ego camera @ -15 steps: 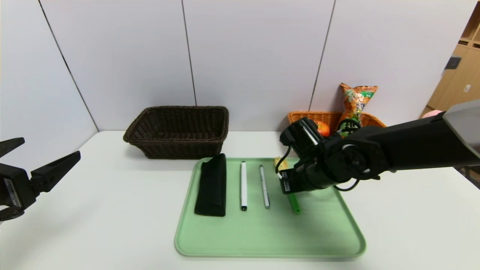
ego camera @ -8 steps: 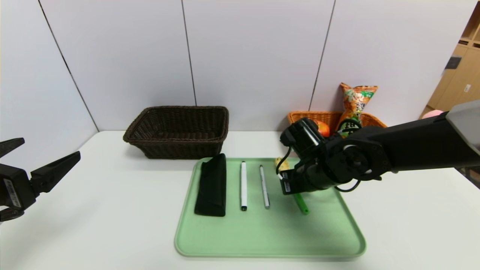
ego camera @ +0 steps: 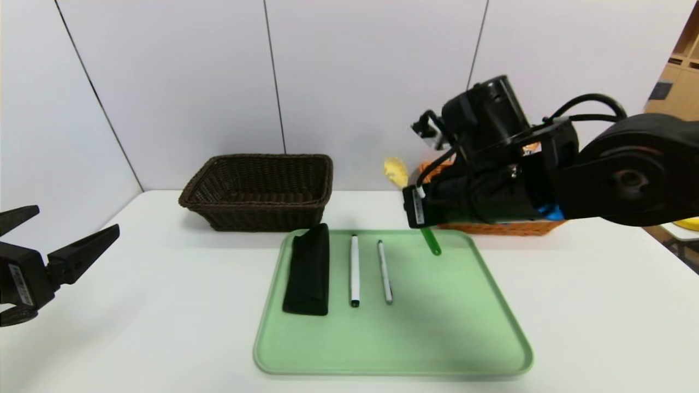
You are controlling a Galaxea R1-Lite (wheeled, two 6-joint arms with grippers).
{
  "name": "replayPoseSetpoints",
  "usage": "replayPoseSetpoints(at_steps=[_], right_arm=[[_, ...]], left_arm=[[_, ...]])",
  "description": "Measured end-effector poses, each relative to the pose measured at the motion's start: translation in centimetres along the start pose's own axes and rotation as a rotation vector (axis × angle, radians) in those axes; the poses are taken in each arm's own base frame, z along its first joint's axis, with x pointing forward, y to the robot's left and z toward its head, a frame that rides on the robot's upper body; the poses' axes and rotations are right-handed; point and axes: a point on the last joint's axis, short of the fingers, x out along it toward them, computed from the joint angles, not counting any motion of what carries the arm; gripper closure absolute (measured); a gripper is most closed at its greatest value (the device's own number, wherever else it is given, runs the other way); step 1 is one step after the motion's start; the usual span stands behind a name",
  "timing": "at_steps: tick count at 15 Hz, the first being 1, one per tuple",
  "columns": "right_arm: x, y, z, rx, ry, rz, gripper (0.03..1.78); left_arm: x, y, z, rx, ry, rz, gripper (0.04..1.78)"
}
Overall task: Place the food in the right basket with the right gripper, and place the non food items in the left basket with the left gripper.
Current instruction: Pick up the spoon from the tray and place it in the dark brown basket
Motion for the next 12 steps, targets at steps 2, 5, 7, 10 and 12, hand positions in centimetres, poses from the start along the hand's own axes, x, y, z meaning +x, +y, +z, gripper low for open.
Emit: replayPoseSetpoints(at_steps=[2, 5, 7, 10, 12], right_arm=[[-1.5, 1.5, 2.0, -0.032, -0.161, 0.066, 1.68], [-0.6, 2.9, 3.7, -0.108, -0.348, 0.102, 1.68], [0.9, 4.0, 4.5, -0.153, -0.449, 0.111, 1.68], [3.9, 5.7, 6.0, -0.171, -0.562, 0.116, 1.68], [6.2, 7.0, 6.8, -0.174, -0.638, 0.126, 1.68]], left_arm=[[0.0, 0.0, 0.0, 0.001, -0.001, 0.0, 0.13], [0.0, 0.0, 0.0, 0.003, 0.002, 0.0, 0.13], [0.0, 0.0, 0.0, 0.006, 0.003, 0.0, 0.13], [0.1, 0.0, -0.1, 0.005, 0.007, -0.003, 0.13], [0.2, 0.0, -0.2, 0.004, 0.012, -0.004, 0.13]])
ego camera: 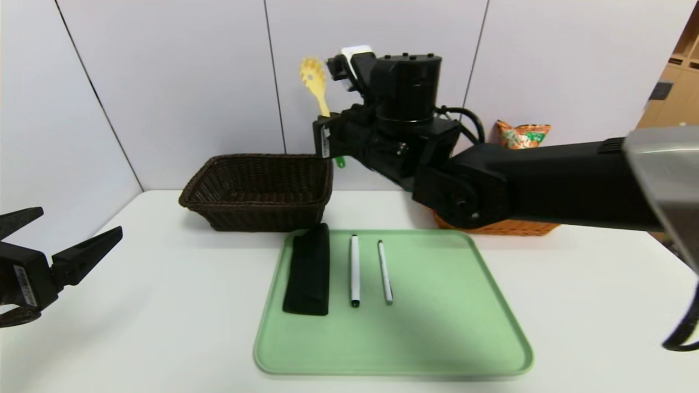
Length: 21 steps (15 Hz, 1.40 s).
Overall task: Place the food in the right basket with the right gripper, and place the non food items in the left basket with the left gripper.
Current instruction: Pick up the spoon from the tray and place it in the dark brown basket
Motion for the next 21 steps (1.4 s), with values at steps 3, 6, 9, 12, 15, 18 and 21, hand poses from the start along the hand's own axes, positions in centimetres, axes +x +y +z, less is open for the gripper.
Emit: replayPoseSetpoints(at_steps=[3, 6, 9, 12, 15, 18, 21], right_arm=[[3.3, 1.9, -1.6, -0.005, -0.125, 0.01, 1.68], [5.0, 3.6, -4.9, -0.016, -0.1, 0.04, 1.68], [6.0, 3.8, -7.2, -0.018, -0.092, 0.041, 1.68], [6.6, 3.5, -8.6, -0.026, -0.07, 0.039, 1.68], [7.1, 2.7, -9.6, -0.033, -0.053, 0.024, 1.68], [7.4, 2.3, -10.0, -0.034, -0.046, 0.022, 1.68], [7.4, 2.1, -10.2, -0.035, -0.046, 0.016, 1.26]], left_arm=[[0.1, 0.0, -0.1, -0.005, 0.005, -0.001, 0.13], [0.2, 0.0, -0.2, -0.005, 0.01, -0.008, 0.13], [0.4, 0.0, -0.4, -0.007, 0.02, -0.01, 0.13], [0.6, 0.0, -0.5, -0.008, 0.026, -0.01, 0.13], [0.7, -0.1, -0.6, -0.007, 0.034, -0.012, 0.13], [0.7, -0.1, -0.9, -0.008, 0.041, -0.012, 0.13], [0.7, -0.1, -0.9, -0.008, 0.042, -0.012, 0.13]])
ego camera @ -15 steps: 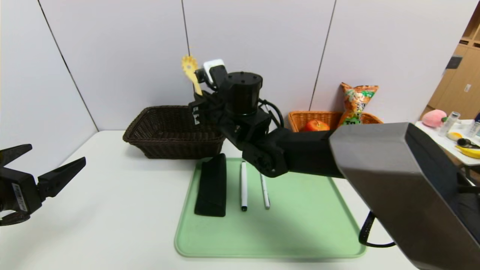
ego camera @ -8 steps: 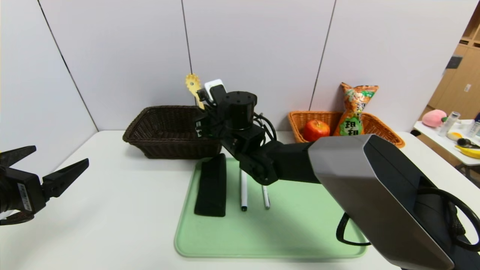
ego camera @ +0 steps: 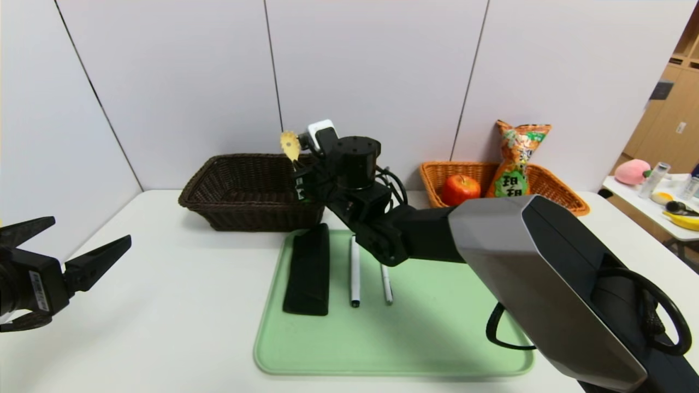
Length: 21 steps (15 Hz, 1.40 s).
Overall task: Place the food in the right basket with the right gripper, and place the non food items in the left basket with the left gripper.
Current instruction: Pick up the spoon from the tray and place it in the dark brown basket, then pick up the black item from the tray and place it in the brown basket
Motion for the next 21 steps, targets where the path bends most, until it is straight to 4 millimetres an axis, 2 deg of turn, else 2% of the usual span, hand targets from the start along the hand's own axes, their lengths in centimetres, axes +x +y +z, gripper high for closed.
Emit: replayPoseSetpoints(at_steps=[3, 6, 8, 11, 14, 16, 18, 21], right_arm=[[0.1, 0.0, 0.0, 0.004, -0.024, 0.004, 0.89], [0.0, -0.1, 0.3, 0.004, -0.03, 0.001, 0.64], [-0.2, -1.1, 1.5, -0.013, -0.052, -0.019, 0.52], [-1.1, -4.8, 5.5, -0.086, -0.111, -0.099, 0.39], [-3.4, -9.0, 10.1, -0.117, -0.122, -0.196, 0.3], [-5.9, -12.4, 13.0, -0.161, -0.111, -0.268, 0.25], [-9.1, -16.8, 15.1, -0.226, -0.094, -0.374, 0.22], [-14.6, -21.2, 16.2, -0.259, -0.031, -0.494, 0.18]], left_arm=[[0.0, 0.0, 0.0, -0.001, 0.0, 0.0, 0.13], [0.0, 0.0, 0.0, -0.002, -0.002, 0.001, 0.13], [-0.1, 0.0, 0.1, -0.001, -0.006, 0.002, 0.13], [-0.2, 0.0, 0.3, -0.002, -0.014, 0.004, 0.13], [-0.3, 0.0, 0.4, -0.001, -0.019, 0.005, 0.13], [-0.4, 0.1, 0.5, 0.0, -0.028, 0.005, 0.13], [-0.4, 0.1, 0.7, -0.002, -0.034, 0.006, 0.13], [-0.5, 0.1, 0.7, -0.004, -0.039, 0.005, 0.13]])
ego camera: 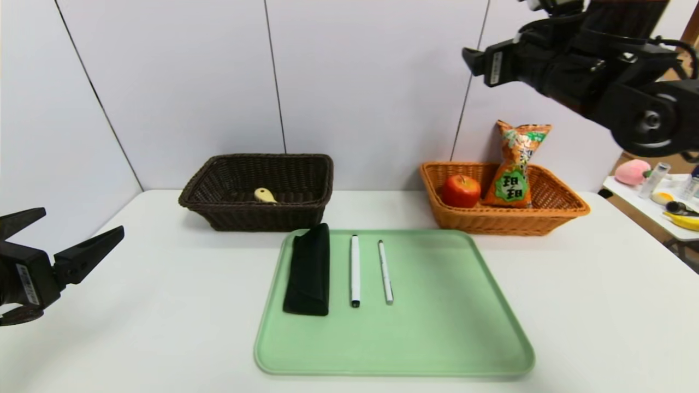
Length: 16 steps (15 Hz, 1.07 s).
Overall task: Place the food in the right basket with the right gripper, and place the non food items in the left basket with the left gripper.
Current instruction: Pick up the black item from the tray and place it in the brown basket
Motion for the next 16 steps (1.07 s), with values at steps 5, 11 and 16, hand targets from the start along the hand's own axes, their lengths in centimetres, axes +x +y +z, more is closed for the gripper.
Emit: replayPoseSetpoints(at_steps=[5, 11, 16], right_arm=[[-7.5, -7.6, -1.3, 0.015, 0.112, -0.167, 0.14], [-19.0, -7.9, -5.6, 0.051, 0.268, -0.193, 0.12], [-26.1, -6.6, -9.3, 0.076, 0.35, -0.181, 0.12]], left_arm=[[0.0, 0.0, -0.1, -0.036, 0.003, 0.0, 0.13], [-0.1, -0.9, -0.4, -0.029, 0.005, -0.067, 0.13], [1.7, -2.4, 2.2, -0.002, -0.025, -0.182, 0.13]])
